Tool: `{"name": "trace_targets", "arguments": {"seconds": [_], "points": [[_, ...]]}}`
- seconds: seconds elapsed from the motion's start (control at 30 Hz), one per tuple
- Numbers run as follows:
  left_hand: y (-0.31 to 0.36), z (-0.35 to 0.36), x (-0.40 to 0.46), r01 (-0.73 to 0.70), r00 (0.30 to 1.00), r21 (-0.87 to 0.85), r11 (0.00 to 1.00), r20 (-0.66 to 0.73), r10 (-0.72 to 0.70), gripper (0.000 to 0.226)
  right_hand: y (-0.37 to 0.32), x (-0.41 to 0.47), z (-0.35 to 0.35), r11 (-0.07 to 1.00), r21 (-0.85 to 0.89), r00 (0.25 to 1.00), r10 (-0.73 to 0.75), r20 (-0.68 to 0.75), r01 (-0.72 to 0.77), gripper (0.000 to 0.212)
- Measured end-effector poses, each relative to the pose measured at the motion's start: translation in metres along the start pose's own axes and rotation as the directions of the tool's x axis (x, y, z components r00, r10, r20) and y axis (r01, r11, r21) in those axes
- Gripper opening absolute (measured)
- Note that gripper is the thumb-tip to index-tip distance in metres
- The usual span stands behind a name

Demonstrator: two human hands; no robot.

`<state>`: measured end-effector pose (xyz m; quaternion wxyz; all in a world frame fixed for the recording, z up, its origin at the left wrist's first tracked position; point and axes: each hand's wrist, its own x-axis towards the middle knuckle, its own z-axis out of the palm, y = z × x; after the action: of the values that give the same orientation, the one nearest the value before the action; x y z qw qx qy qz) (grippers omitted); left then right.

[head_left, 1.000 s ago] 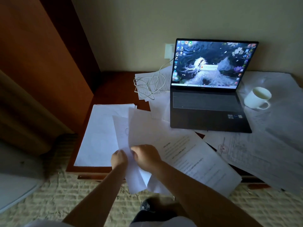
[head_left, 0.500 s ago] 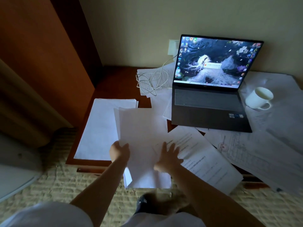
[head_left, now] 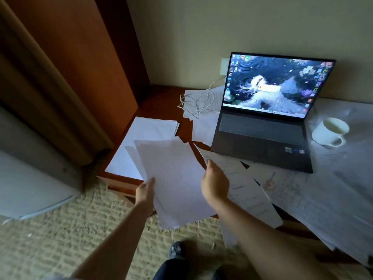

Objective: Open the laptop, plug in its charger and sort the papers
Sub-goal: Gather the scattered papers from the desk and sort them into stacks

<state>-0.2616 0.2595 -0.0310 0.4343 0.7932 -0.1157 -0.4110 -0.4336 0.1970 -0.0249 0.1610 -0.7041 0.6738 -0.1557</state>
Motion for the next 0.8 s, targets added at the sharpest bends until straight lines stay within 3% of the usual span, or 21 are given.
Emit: {"name": "trace_targets", "arguments": {"seconds": [0.23, 0.4, 0.53, 0.6, 0.67, 0.73, 0.8], "points": [[0.019, -0.025, -0.016, 0.084, 0.975, -0.23, 0.97, 0.22, -0.032, 0.014, -0.053, 0.003, -0.001, 0.979, 0.175, 0.994, -0.101, -0.029, 0.105, 0.038], [0.02, -0.037, 0.036, 0.116, 0.99, 0.141, 0.983, 0.064, -0.126, 0.036, -0.083, 0.01, 0.018, 0.933, 0.3, 0.977, -0.211, 0.016, 0.197, 0.039], [0.017, -0.035, 0.05, 0.033, 0.977, 0.224, 0.974, 0.197, -0.079, 0.024, -0.102, 0.021, 0.04, 0.875, 0.456, 0.98, -0.196, 0.024, 0.164, 0.037], [0.017, -0.033, 0.056, -0.031, 0.975, 0.178, 0.983, 0.223, -0.01, 0.021, -0.107, 0.027, 0.057, 0.924, 0.364, 0.989, -0.141, 0.038, 0.117, 0.042], [0.017, -0.031, 0.069, -0.082, 0.984, 0.196, 0.977, 0.171, 0.049, 0.03, -0.103, 0.029, 0.073, 0.995, 0.101, 0.991, 0.012, 0.133, -0.026, 0.057], [0.019, -0.03, 0.081, -0.112, 0.987, 0.247, 0.963, 0.141, 0.078, 0.035, -0.093, 0.022, 0.08, 0.971, -0.11, 0.911, 0.235, 0.338, -0.21, 0.076], [0.023, -0.03, 0.087, -0.202, 0.966, 0.314, 0.928, 0.219, 0.137, 0.037, -0.086, 0.013, 0.086, 0.954, -0.166, 0.845, 0.3, 0.443, -0.252, 0.078]]}}
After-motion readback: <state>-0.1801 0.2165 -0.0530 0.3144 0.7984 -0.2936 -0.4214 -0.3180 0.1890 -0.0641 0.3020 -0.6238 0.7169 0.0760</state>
